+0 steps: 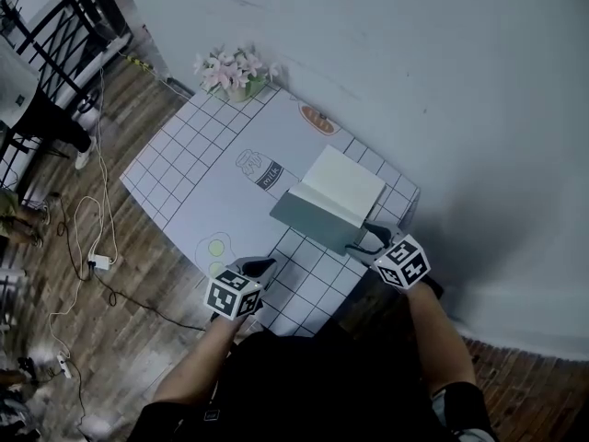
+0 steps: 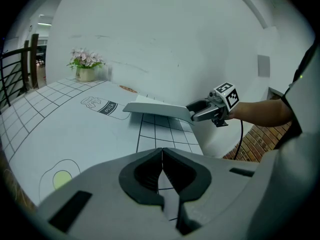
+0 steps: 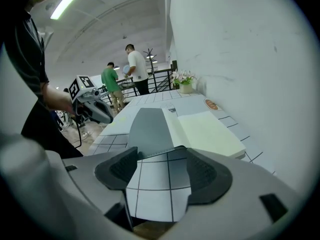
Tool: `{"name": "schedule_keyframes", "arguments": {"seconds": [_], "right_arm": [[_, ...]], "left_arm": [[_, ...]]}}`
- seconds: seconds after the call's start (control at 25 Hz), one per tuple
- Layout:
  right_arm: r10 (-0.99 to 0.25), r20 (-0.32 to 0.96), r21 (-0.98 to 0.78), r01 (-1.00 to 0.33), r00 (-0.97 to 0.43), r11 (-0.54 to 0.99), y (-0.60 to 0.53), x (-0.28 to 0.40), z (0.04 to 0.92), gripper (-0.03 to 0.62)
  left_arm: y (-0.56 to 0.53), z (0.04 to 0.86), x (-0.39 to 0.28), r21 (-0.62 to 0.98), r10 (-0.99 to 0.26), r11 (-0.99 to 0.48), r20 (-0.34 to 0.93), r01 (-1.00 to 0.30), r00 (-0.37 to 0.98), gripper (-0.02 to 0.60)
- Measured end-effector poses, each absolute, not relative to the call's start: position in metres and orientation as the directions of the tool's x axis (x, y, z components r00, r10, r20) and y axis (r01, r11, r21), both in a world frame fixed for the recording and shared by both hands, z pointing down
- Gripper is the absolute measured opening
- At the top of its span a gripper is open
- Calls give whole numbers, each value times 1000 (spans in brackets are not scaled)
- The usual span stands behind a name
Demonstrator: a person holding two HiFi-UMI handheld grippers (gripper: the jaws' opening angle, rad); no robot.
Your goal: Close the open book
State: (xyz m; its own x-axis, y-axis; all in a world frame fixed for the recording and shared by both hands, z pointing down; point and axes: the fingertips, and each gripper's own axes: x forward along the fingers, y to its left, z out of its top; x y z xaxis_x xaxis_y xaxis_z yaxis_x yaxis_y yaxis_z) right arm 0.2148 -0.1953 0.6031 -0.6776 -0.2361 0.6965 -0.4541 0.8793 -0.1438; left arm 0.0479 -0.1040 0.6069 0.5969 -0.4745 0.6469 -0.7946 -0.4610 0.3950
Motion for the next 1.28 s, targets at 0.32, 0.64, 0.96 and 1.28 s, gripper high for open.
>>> {"name": "schedule_keyframes", "arguments": {"seconds": [0.32, 0.64, 0.96, 1.28], "right_arm": [[-247, 618, -163, -429, -746, 889, -206, 211, 584, 293], [-126, 775, 24, -171, -619, 985, -187, 220, 603, 296], [-229, 773, 118, -221, -591, 968, -228, 228, 606, 299], [-301, 745, 163, -275, -595, 948, -251, 226, 608, 293]], "left_arm": [[-101, 606, 39, 396, -491, -429, 652, -812, 577, 9], [-98, 609, 41, 395, -493, -407, 664, -824, 562, 9], [-100, 608, 52, 396, -494, -393, 670, -830, 554, 9], [-91, 613, 48, 398, -501, -352, 684, -847, 530, 9]]}}
